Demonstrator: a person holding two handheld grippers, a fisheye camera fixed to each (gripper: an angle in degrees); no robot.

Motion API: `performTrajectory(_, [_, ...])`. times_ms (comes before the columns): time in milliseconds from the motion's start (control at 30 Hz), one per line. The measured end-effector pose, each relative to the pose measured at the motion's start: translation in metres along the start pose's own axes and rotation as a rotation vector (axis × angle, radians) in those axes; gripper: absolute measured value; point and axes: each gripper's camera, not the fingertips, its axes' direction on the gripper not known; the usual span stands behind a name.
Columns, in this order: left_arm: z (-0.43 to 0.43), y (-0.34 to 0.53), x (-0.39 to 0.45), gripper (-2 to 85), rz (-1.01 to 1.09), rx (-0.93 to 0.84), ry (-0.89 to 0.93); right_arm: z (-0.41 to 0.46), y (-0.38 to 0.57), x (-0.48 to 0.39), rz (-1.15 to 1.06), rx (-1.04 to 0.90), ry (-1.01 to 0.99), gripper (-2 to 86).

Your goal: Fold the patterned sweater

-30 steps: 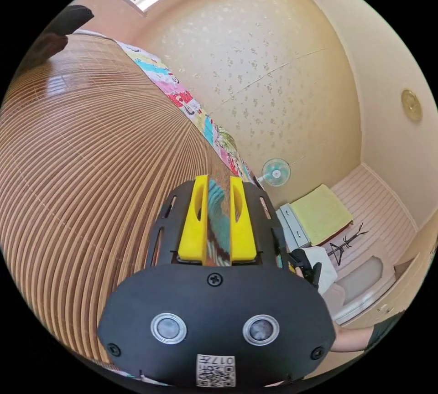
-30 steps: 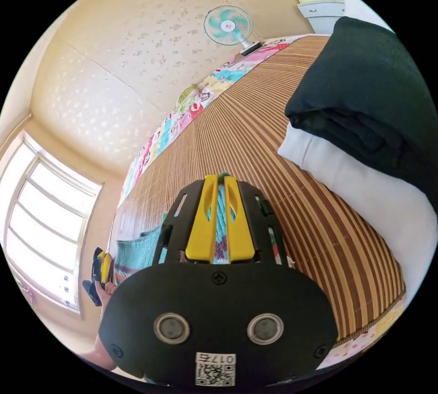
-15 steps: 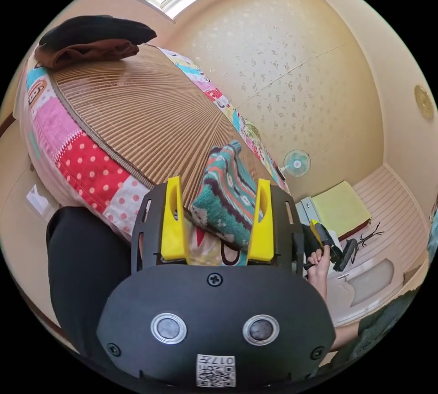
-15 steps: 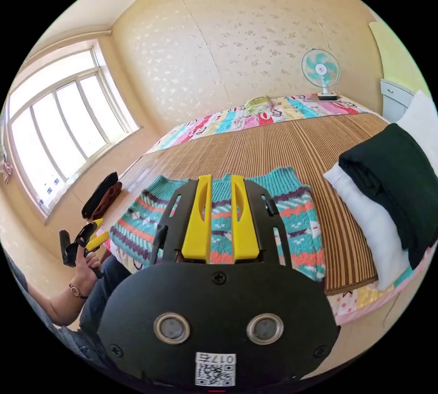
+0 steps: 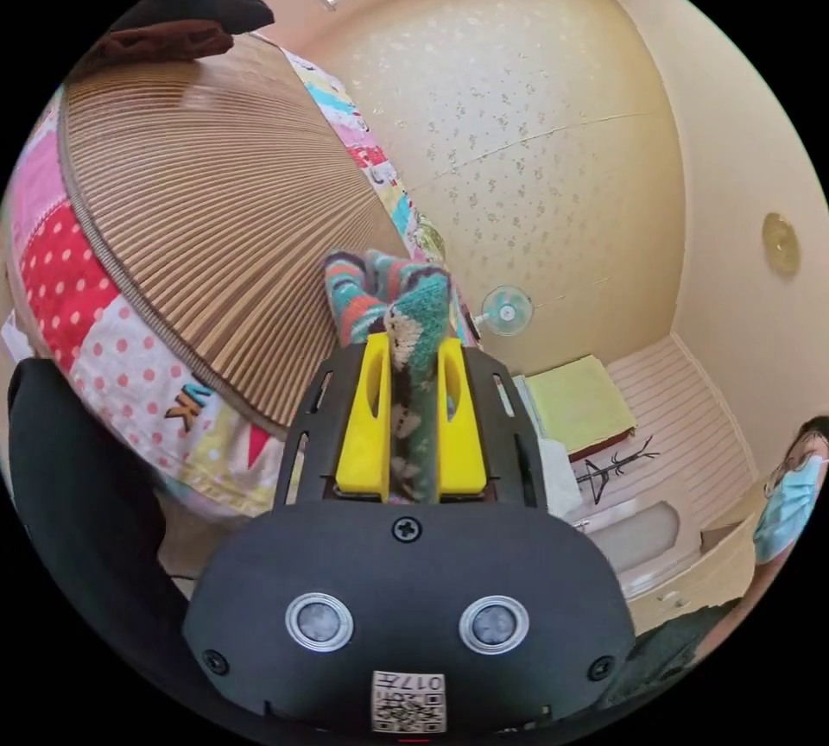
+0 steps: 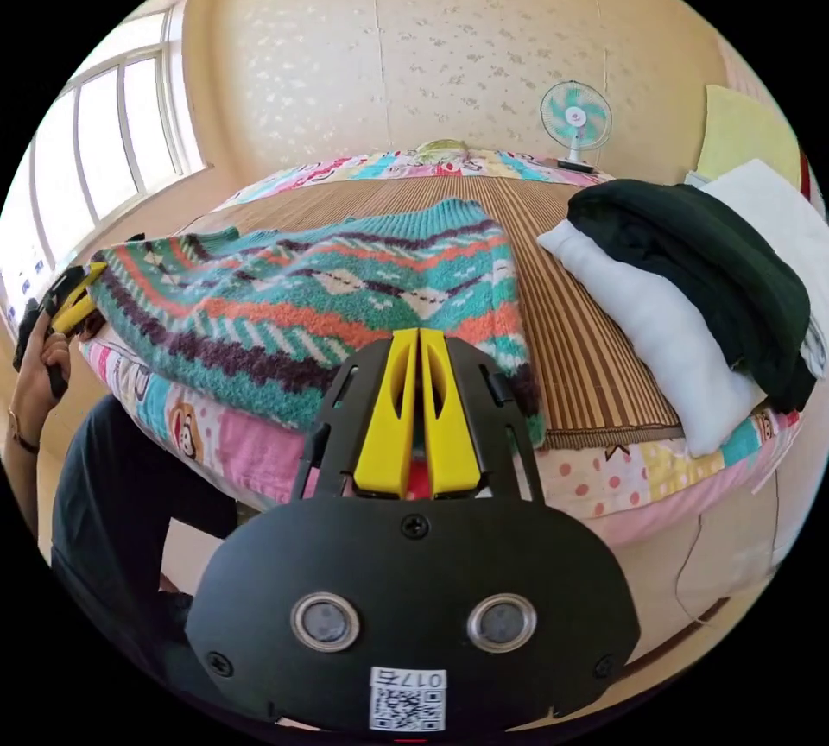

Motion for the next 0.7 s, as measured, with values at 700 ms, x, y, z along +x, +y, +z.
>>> performTrajectory(700, [0.183, 0.189, 0.208, 11.0, 0.596, -0.427, 0.171, -0.107, 0.053, 0.142, 0.636, 0.435, -0.018, 3.4])
